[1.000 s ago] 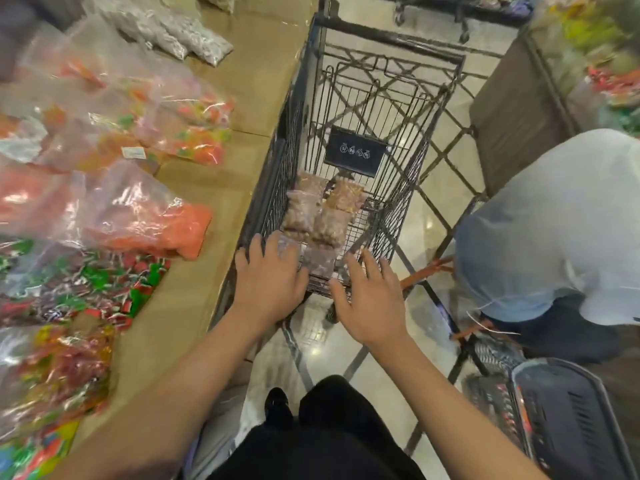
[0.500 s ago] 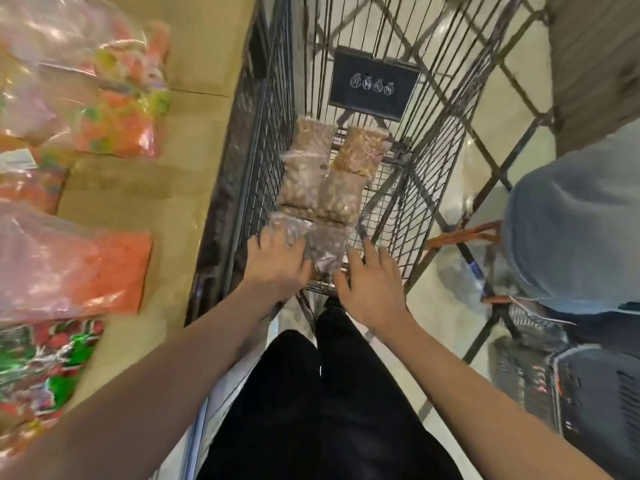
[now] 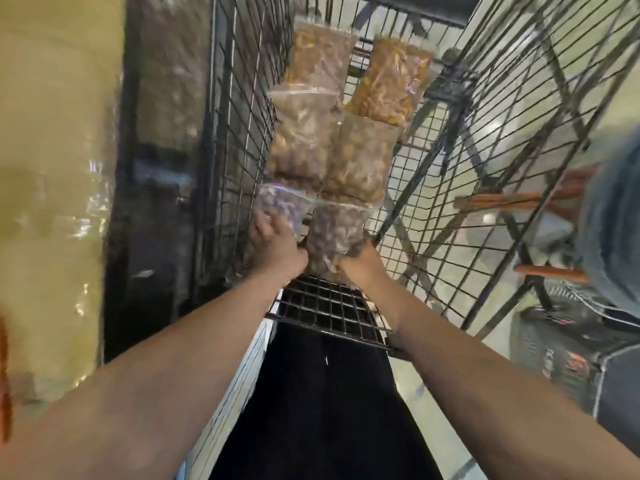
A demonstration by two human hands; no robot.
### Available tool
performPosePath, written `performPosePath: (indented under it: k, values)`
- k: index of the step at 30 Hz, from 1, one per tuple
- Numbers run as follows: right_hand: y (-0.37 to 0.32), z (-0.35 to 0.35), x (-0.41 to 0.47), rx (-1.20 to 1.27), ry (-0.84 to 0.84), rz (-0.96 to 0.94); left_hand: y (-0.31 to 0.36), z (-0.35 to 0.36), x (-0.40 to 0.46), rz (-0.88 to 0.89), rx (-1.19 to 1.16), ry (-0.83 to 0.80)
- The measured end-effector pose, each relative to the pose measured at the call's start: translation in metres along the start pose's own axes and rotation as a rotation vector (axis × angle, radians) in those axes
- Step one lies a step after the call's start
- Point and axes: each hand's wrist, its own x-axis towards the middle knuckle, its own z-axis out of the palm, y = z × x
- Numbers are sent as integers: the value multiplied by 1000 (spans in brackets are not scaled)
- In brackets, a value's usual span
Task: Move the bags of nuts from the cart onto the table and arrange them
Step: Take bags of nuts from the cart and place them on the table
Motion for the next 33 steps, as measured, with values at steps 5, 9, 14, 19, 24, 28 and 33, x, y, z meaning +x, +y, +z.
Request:
performPosePath:
  k: [5,9,14,19,24,28,33]
  values:
    - [-6,11,23,316,143,67,17,5,18,-204,-303,102]
    - [-11,7,29,503,104,112,12,7,39,-321,-396,86]
    - [-6,13,29,776,15,167,8,-1,36,-243,-184,87]
    - [7,12,19,865,49,212,3,6,24,-106,-222,56]
    - [18,-1,-1,891,53,90,11,-7,18,-126,-514,-50]
    - [22,-18,-21,900,37,3,12,-27,5,-142,-696,-215]
    - [26,-49,-61,907,26,-53,8,-62,-37,-105,-1009,-353]
